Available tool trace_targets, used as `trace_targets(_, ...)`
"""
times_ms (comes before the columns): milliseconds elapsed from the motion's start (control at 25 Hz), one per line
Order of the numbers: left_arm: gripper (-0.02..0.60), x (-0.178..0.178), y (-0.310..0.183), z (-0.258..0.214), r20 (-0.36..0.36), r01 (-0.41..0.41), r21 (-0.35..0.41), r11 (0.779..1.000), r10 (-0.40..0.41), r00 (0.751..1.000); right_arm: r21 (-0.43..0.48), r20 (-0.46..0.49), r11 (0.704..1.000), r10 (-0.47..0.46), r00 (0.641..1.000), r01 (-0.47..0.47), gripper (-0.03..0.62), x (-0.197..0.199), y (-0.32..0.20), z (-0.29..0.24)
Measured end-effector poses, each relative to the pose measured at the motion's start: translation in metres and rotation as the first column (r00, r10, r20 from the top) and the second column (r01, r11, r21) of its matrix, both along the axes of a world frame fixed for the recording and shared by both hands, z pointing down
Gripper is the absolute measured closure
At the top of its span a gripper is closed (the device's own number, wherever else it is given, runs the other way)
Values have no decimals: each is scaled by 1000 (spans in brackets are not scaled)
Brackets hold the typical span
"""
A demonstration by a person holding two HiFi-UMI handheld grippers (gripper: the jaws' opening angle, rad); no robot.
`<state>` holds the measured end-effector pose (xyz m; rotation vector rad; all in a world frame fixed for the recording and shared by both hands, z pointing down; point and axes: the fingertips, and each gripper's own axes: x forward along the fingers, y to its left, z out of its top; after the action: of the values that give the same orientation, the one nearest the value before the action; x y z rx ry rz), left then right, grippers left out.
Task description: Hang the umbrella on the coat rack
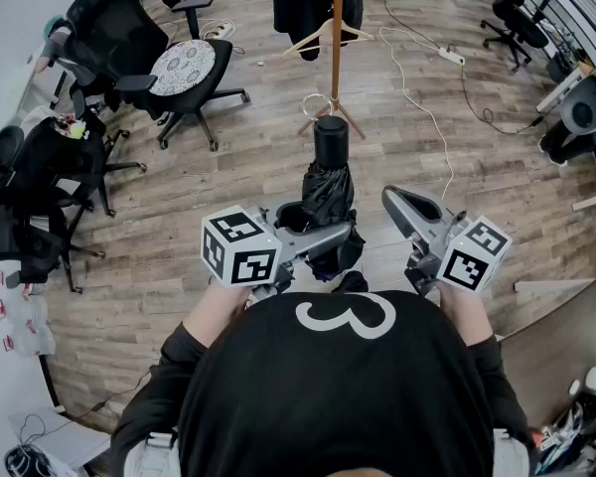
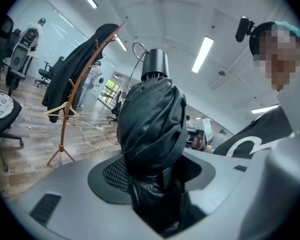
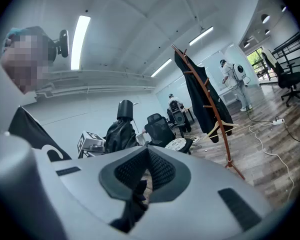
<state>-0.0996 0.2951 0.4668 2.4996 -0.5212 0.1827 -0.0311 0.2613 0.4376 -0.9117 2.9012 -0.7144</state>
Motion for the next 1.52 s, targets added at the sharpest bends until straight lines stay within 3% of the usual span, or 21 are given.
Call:
trace_targets(480, 321, 11, -12, 15, 13, 25, -4, 1000, -25, 1000, 1, 27, 1000, -5, 1000, 4, 568, 11, -14, 19)
trace_targets(880, 321, 69, -87, 9, 22, 15, -48, 999, -14, 1000, -55, 48, 998, -6, 999, 8, 568, 66, -90, 15)
trace_targets(1520, 321, 149, -168, -11, 32, 3, 2, 1000, -3, 999, 21, 40, 1000, -22, 999, 22, 568, 141, -169, -12)
